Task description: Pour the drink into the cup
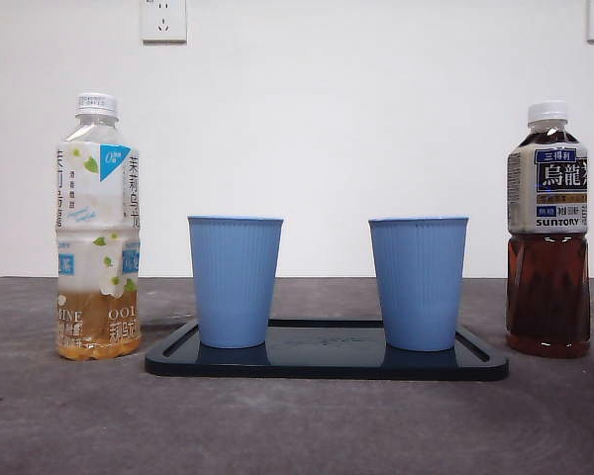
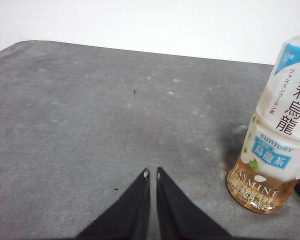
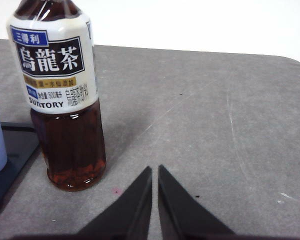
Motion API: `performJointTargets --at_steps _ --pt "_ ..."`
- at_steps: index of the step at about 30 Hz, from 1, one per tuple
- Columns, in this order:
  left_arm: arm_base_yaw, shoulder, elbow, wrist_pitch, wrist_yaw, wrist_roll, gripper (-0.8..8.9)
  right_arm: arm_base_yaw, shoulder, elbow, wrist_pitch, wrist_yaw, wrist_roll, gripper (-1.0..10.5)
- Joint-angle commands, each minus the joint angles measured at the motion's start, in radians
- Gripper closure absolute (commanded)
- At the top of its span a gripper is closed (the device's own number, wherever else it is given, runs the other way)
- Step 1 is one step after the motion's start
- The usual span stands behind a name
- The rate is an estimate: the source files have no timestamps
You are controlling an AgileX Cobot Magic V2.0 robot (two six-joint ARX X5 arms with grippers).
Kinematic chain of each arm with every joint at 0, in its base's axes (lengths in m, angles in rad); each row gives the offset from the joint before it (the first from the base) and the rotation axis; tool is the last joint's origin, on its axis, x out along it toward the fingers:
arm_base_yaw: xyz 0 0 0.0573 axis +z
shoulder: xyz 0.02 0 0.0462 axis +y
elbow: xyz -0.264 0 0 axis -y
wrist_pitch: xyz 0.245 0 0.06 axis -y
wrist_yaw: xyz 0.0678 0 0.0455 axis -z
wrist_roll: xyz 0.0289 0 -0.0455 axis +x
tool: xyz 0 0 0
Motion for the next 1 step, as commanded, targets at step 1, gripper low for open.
performJointTargets --at_steps 1 --pt "0.002 0.0 -0.021 -0.007 -0.003 0.011 7.93 0.003 -0.002 -0.006 0.011 0.0 -0.011 9.3"
